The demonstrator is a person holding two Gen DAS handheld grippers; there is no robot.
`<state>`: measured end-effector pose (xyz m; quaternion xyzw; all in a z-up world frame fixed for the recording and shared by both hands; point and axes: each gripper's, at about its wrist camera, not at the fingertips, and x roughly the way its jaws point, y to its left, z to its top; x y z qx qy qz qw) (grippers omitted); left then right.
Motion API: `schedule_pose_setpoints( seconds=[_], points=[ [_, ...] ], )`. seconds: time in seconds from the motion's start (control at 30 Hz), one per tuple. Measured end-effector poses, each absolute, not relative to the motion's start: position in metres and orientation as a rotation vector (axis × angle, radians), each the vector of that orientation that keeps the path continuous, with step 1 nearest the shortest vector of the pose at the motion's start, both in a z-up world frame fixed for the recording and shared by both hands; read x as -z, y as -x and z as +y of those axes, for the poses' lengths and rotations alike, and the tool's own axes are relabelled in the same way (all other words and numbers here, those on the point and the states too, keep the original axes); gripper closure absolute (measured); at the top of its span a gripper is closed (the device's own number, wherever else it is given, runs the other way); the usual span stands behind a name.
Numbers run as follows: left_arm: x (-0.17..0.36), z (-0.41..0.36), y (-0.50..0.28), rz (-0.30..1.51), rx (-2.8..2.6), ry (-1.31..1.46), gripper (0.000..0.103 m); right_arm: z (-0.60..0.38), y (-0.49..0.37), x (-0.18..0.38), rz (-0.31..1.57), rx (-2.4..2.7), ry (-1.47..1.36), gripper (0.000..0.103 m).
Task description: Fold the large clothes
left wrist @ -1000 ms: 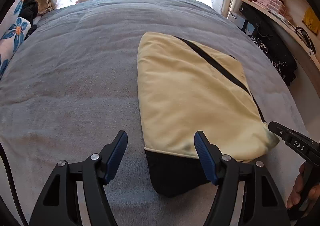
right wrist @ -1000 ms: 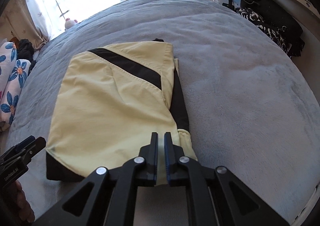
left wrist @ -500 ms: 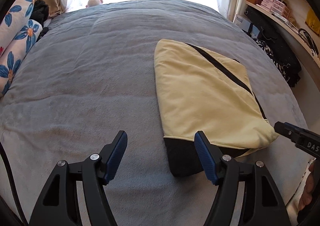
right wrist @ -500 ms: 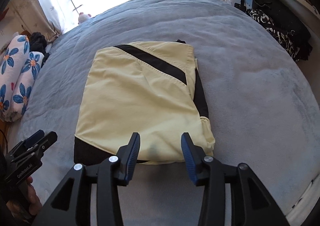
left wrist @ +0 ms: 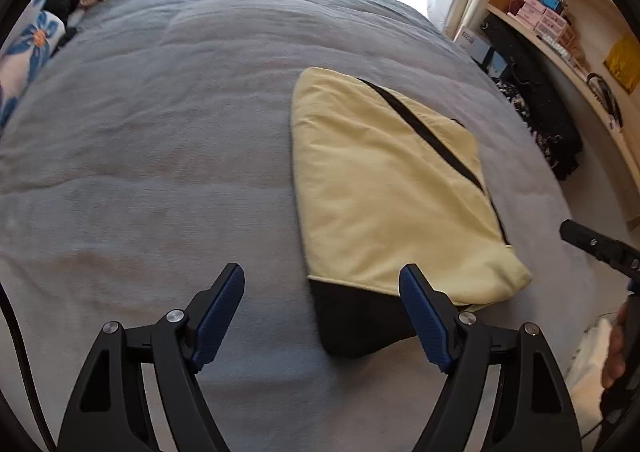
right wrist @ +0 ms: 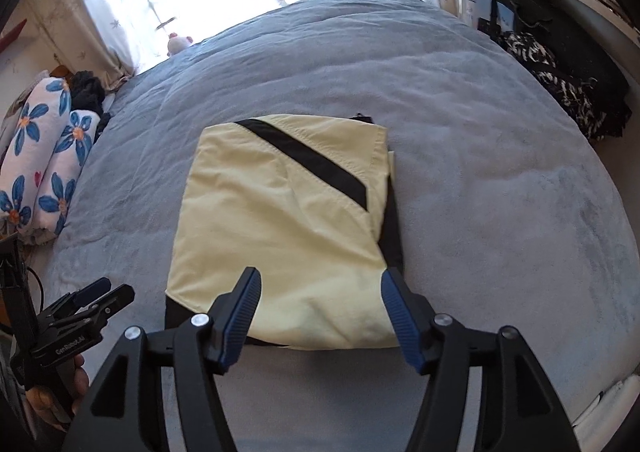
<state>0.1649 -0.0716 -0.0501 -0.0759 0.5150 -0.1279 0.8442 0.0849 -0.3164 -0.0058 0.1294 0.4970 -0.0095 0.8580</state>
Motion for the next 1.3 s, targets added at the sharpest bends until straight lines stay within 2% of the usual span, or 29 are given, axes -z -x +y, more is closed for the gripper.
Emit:
schedule_pose_setpoints(
  seconds=[0.2,0.27,0.33,0.63,0.93,1.3],
  points=[
    [0.056,-0.072,-0.188,1.123,0.352,0.273,0.024,-0.354,-0.093,0.014,1.072,-0.004,-0.374,0.04],
    [0.06,-0.076,-0.196,1.129,0.373,0.285,0.024,-0.366,-0.098,0.022,1.085,-0.023,-0.424,0.037],
    [0.065,-0.08,-0.203,1.133,0.405,0.299,0.024,-0.376,-0.104,0.032,1.098,-0.05,-0.467,0.034],
    [0.112,-0.104,-0.235,1.209,0.451,0.325,0.023,-0.403,-0.143,0.102,1.189,-0.121,-0.577,0.034],
    [0.15,-0.1,-0.253,1.264,0.462,0.387,0.019,-0.402,-0.169,0.14,1.208,-0.259,-0.631,0.034],
    [0.16,-0.107,-0.263,1.231,0.49,0.43,0.015,-0.367,-0.203,0.16,1.207,-0.401,-0.612,0.032]
  ],
)
